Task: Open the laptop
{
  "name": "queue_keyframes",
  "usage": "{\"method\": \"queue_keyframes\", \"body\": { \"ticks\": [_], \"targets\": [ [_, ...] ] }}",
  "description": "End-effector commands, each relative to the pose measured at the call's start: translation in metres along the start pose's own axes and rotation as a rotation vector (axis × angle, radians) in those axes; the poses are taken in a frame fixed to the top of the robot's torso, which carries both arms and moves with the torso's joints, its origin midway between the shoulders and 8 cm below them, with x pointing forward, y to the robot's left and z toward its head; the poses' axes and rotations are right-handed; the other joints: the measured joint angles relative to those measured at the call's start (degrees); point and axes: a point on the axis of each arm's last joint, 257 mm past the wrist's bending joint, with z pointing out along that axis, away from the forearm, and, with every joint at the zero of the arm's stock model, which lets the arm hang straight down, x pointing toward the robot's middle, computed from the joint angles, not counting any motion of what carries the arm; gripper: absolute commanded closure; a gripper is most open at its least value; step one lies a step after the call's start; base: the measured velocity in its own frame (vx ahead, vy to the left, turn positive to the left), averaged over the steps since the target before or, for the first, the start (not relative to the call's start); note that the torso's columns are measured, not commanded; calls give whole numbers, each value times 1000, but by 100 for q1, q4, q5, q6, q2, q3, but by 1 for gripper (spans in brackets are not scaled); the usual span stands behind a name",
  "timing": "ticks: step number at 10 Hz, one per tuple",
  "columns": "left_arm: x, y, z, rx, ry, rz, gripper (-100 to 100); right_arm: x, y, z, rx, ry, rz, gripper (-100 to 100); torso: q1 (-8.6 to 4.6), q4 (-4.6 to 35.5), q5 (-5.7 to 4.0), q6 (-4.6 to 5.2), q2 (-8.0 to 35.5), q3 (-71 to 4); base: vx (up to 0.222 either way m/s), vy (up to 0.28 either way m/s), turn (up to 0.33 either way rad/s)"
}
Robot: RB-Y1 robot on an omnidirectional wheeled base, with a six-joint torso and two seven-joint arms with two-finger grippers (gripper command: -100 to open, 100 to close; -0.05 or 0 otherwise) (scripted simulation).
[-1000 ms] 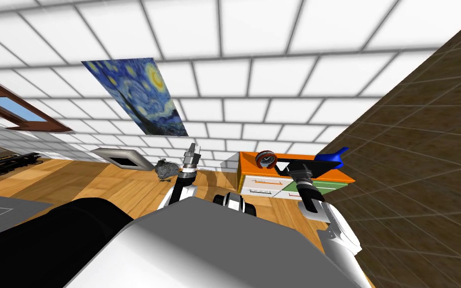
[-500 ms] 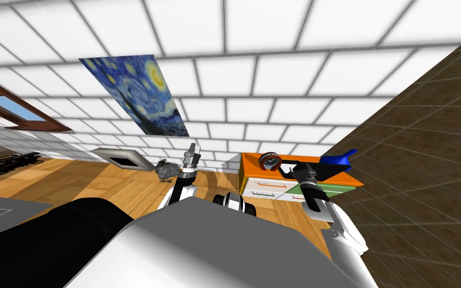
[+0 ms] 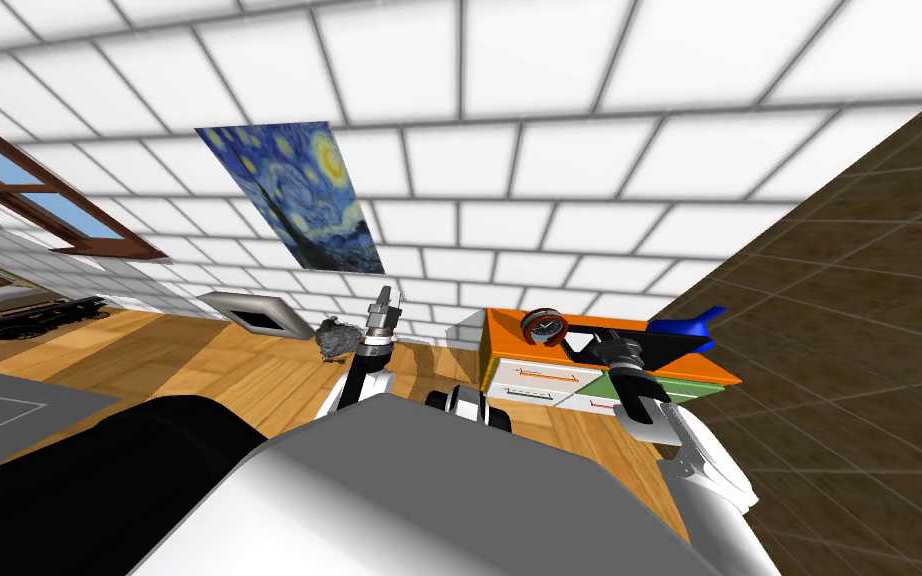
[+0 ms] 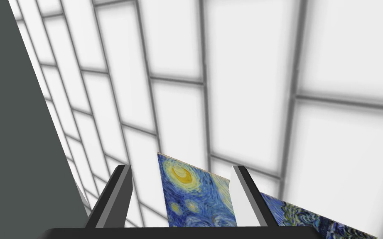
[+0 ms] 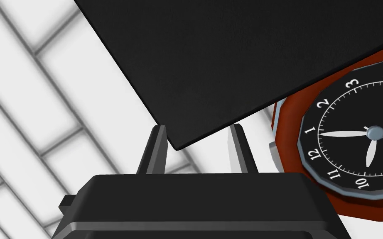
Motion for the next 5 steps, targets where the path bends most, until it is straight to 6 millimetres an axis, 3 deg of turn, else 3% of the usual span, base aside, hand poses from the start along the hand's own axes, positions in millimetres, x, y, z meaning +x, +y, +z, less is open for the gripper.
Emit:
{"method": "queue_keyframes", "body": {
  "ticks": [1,2,3,5],
  "targets": [
    [0,0,0,0,0,0,0,24,9,-5,-55,43,22,100,-1,-3,-1,0,-11,-6,-18,71,147],
    [0,0,0,0,0,0,0,25,-2,-3,-51,37,-6,100,-1,21,21,19,8,1,4,35,41],
    [0,0,0,0,0,0,0,46,13,-9,-90,84,35,100,-2,37,30,32,37,20,7,48,185],
    [0,0,0,0,0,0,0,47,-7,-5,-83,75,-9,100,13,49,38,36,72,42,7,27,61]
  ]
}}
